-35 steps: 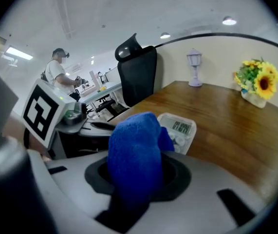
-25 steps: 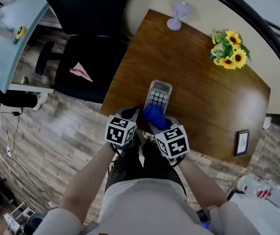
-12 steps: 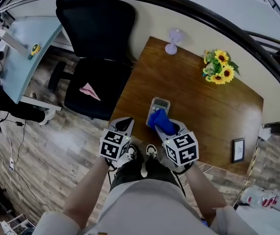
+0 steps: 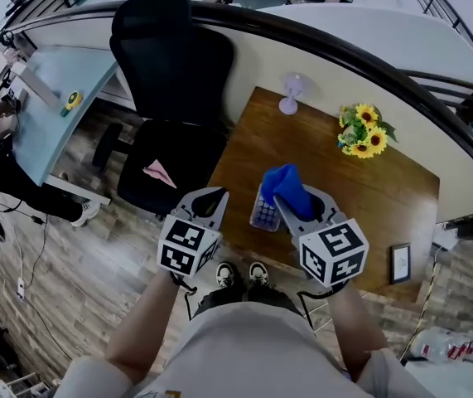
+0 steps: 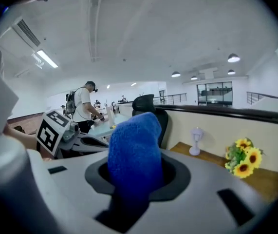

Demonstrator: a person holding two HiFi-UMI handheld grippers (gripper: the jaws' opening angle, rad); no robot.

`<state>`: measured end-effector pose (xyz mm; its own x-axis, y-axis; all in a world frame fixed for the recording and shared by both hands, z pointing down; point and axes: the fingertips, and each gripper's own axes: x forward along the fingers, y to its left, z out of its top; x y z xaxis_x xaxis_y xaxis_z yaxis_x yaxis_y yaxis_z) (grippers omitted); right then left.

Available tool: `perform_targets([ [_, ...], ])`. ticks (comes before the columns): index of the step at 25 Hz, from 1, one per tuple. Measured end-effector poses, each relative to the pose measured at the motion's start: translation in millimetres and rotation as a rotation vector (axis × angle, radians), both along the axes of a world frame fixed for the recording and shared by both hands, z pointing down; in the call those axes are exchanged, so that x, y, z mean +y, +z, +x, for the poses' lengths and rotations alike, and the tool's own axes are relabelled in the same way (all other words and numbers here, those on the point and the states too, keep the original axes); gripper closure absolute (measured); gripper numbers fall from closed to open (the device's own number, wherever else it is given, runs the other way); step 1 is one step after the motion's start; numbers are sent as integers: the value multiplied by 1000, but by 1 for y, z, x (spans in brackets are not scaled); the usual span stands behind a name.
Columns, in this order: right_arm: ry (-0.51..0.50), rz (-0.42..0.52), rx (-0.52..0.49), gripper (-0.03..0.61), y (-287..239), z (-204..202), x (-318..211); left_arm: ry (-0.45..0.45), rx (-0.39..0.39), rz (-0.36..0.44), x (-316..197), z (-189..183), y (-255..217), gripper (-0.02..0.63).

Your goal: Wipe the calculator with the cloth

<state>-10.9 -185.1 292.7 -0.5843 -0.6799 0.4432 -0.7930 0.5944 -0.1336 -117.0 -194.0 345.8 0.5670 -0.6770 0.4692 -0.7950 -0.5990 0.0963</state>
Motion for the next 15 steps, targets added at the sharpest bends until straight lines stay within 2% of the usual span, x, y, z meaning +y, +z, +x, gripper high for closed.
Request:
perform_targets([
  [10,14,232,-52,452,-110,6,-1,-44,41,288,-4,-14,-134,611],
  [15,8,340,-28,451,-152,8,13,-2,-1,410,10,-9,-181,611],
])
